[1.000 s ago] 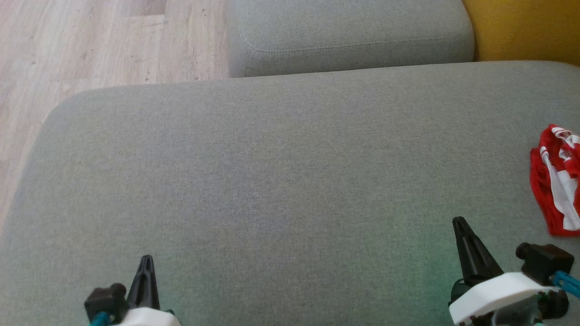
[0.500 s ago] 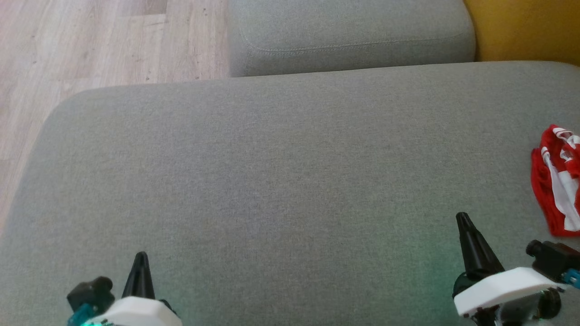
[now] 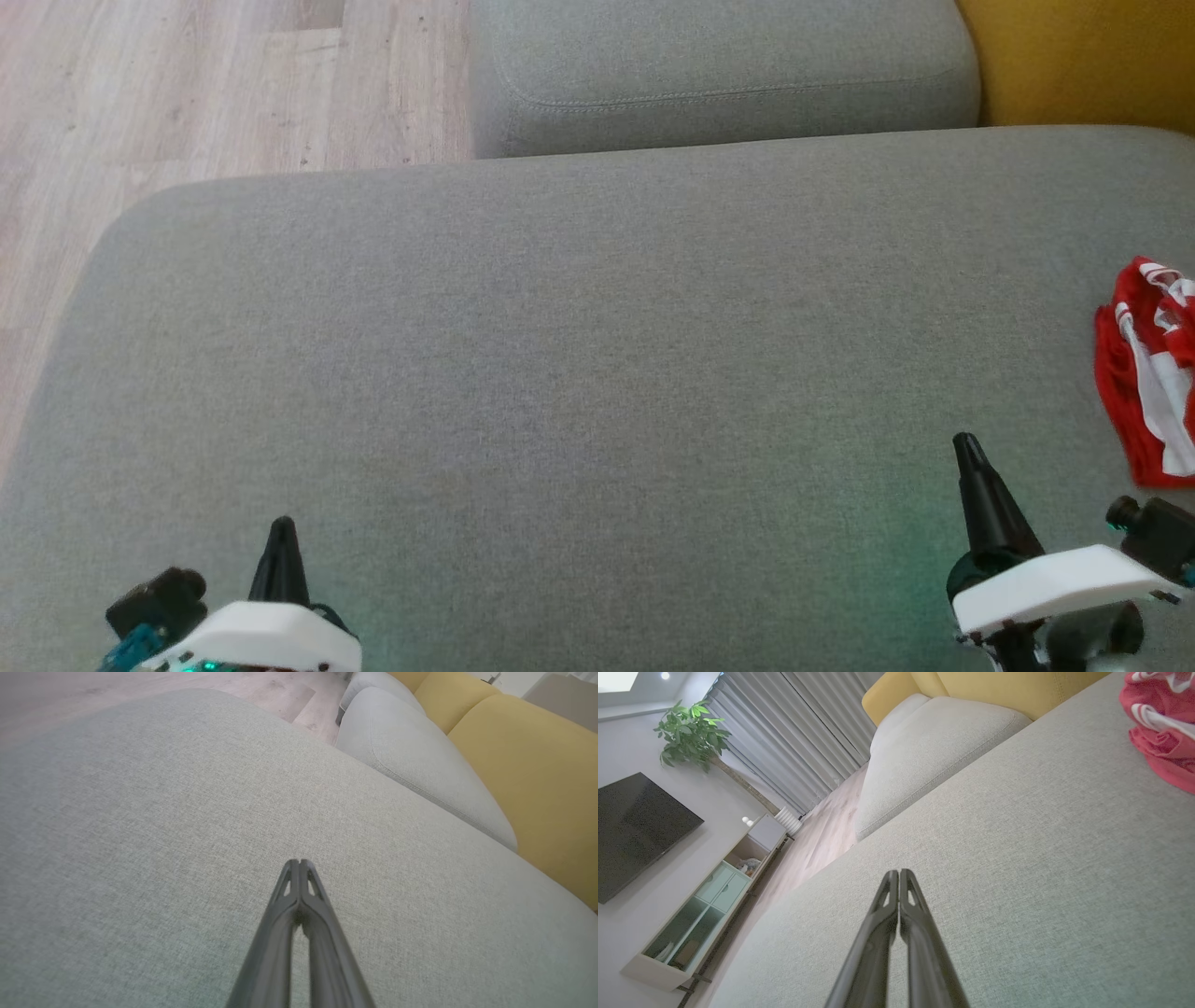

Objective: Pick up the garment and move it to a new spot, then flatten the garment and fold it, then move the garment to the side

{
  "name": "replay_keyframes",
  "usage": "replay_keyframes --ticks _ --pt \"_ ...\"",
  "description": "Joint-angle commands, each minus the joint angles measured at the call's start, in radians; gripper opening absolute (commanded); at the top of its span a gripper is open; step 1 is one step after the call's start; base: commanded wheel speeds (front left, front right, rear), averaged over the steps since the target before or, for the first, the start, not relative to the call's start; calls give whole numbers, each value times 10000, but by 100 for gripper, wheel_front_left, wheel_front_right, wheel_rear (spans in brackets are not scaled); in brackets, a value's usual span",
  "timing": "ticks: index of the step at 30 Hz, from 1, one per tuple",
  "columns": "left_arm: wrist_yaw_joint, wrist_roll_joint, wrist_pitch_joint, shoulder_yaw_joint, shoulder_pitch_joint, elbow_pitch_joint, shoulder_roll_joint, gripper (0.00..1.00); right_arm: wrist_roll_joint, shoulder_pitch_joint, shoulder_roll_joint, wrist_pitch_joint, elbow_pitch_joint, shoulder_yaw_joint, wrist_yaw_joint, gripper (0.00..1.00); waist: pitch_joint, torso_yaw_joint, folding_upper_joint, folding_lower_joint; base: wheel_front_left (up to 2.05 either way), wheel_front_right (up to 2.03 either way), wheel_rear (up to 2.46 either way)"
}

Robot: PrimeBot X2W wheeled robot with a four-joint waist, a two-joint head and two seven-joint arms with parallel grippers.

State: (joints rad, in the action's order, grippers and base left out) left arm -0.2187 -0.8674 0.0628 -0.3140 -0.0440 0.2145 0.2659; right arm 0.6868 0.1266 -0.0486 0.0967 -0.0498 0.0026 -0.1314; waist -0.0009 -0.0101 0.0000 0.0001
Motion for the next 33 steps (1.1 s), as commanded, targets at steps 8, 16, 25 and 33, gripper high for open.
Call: replay_keyframes --ticks 8,16,25,33 --pt "379 -793 -156 699 666 -202 -151 0 1057 -697 -227 -142 75 -28 3 0 4 10 0 0 0 0 0" --pt "711 -1510 -315 1066 755 -151 -354 0 1972 -868 -245 -154 -137 -93 3 0 8 20 0 0 0 0 0" --pt "1084 -2314 -496 1480 855 -91 -583 0 2996 -1060 -260 -162 -376 -173 4 0 13 30 0 0 0 0 0" --pt "1414 -3024 -658 1849 945 -37 -788 0 3898 -1231 -269 -165 -588 -250 4 0 16 40 0 0 0 0 0"
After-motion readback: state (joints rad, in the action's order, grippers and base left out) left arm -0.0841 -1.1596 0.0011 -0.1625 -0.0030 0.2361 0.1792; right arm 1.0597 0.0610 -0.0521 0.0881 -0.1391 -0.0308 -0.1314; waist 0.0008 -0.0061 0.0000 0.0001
